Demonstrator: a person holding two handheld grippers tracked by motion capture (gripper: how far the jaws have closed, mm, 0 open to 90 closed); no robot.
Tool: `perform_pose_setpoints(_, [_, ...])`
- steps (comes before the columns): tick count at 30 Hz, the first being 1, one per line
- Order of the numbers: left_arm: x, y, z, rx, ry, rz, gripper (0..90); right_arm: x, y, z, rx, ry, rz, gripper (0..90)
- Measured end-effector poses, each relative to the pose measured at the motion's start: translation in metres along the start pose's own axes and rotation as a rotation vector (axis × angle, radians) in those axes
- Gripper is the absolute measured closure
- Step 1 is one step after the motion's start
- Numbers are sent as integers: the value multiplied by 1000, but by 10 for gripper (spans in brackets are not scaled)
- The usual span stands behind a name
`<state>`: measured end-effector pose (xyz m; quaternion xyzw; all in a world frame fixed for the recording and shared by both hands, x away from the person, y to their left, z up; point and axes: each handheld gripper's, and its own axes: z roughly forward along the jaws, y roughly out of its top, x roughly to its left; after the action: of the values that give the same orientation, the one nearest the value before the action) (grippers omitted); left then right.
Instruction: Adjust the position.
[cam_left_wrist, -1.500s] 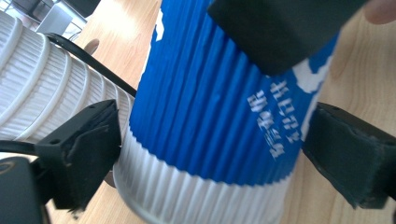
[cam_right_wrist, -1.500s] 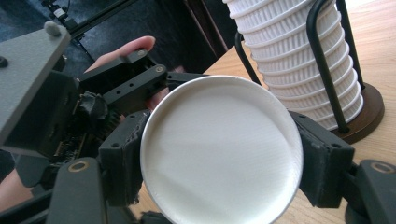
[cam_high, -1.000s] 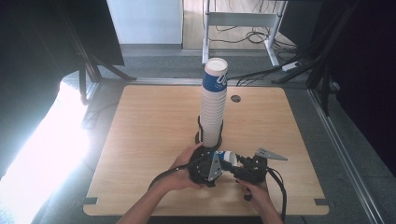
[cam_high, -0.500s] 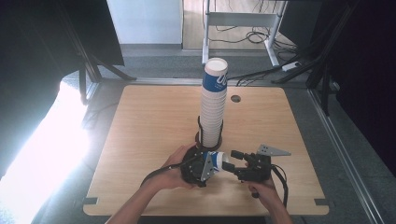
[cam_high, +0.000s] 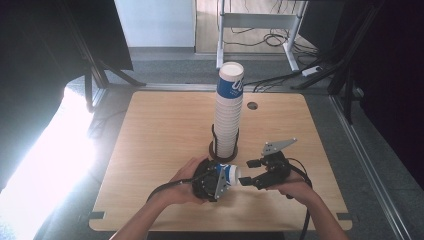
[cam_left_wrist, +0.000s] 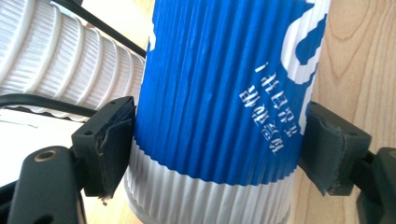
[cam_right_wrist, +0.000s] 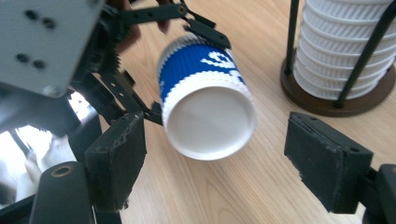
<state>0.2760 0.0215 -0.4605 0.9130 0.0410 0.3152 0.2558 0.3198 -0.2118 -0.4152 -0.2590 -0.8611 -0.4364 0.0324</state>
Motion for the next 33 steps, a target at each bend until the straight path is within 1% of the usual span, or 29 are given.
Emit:
perform_pose_setpoints(1, [0,0,-1,1,5,3,191,-1,9,-1,59,-6,-10,210])
perform_pose_setpoints(3, [-1,0,-2,0,10,7,192,-2,17,-1,105,2,-16,210])
perform_pose_setpoints(7, [-2,0,-2,-2,22,14,192,-1,27,3,177,34,-14,208])
perform_pose_setpoints(8, [-2,0,-2,-3,28,21,192,0,29,5,191,40,-13,206])
perform_pose_setpoints(9, [-2,0,-2,-3,28,21,192,0,29,5,191,40,-13,206])
perform_pose_setpoints(11, [-4,1,-1,6,37,39,192,2,34,10,250,51,-16,200])
perform_pose_setpoints(12, [-5,1,-1,8,41,50,192,2,35,12,257,59,-17,199])
perform_pose_setpoints(13, [-5,1,-1,8,41,50,192,2,35,12,257,59,-17,199])
perform_pose_setpoints(14, [-6,2,-1,14,42,58,192,2,36,13,277,63,-13,199])
perform_pose_setpoints(15, [-7,2,-2,9,44,58,192,1,38,17,306,68,-11,198])
perform_pose_setpoints(17, [-6,3,-2,16,45,74,192,0,38,19,323,82,-11,197])
perform_pose_setpoints(22, [-7,4,-2,10,51,72,192,-1,42,25,348,98,-6,195])
perform_pose_setpoints(24, [-6,5,-2,4,58,81,192,-2,44,27,356,106,0,195])
perform_pose_setpoints(25, [-7,5,-2,4,58,75,192,-2,45,29,360,108,-1,195])
perform_pose_setpoints(26, [-7,5,-2,5,65,88,192,-2,45,29,365,109,5,195])
perform_pose_setpoints(30, [-8,4,-1,9,69,92,192,-3,48,32,381,117,-3,195])
perform_pose_setpoints(31, [-8,5,-1,12,75,111,192,-4,50,34,390,127,-4,194])
perform_pose_setpoints(33, [-9,5,0,15,76,113,192,-4,52,35,401,132,-7,191])
